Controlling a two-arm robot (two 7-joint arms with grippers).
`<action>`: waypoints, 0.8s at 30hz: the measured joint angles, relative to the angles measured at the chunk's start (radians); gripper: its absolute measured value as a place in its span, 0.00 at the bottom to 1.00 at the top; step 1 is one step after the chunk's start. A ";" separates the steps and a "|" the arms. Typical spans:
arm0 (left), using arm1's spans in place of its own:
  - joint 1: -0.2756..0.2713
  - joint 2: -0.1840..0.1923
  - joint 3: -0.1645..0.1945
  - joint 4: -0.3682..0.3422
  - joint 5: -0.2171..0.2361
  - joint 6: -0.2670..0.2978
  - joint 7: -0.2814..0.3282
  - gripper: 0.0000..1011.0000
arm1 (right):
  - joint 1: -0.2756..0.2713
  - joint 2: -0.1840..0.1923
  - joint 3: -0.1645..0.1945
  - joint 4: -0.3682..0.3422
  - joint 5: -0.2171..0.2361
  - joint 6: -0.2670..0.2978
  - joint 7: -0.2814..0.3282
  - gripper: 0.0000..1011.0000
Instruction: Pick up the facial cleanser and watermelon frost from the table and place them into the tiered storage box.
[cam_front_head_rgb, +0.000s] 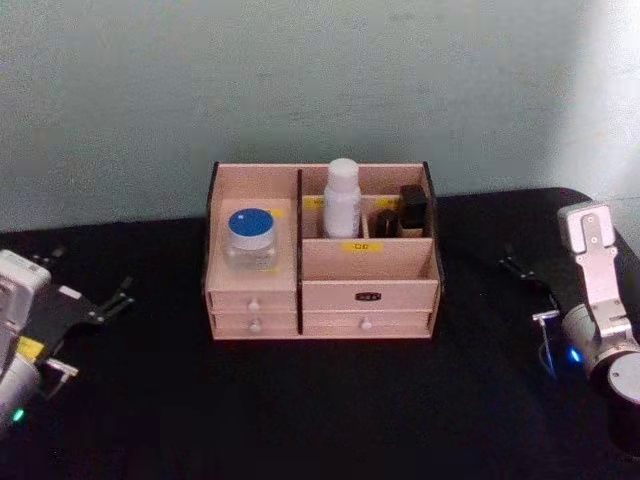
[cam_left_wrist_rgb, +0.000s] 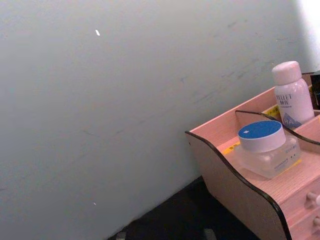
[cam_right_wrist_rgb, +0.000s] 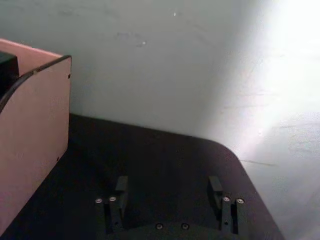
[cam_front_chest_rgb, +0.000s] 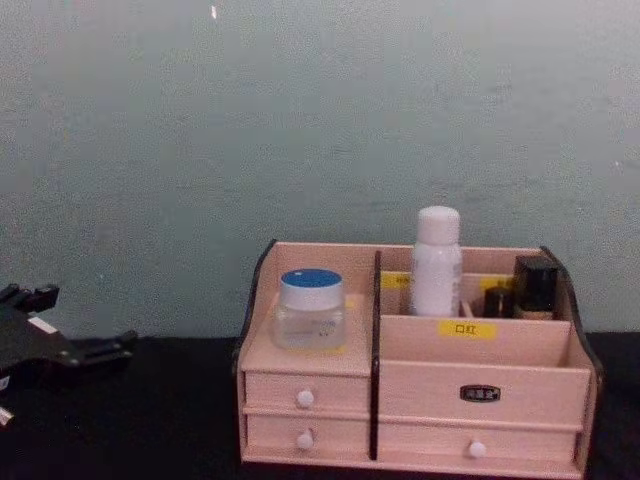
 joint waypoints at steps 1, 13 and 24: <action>0.000 0.000 0.000 0.000 0.000 0.000 0.000 0.99 | 0.000 -0.002 0.001 0.002 0.000 0.001 0.003 0.99; 0.000 0.000 0.000 0.000 0.000 0.000 0.000 0.99 | 0.001 -0.003 0.001 0.004 -0.001 0.002 0.007 0.99; 0.000 0.000 0.000 0.000 0.000 0.000 0.000 0.99 | 0.001 -0.002 0.000 0.002 -0.001 0.001 0.006 0.99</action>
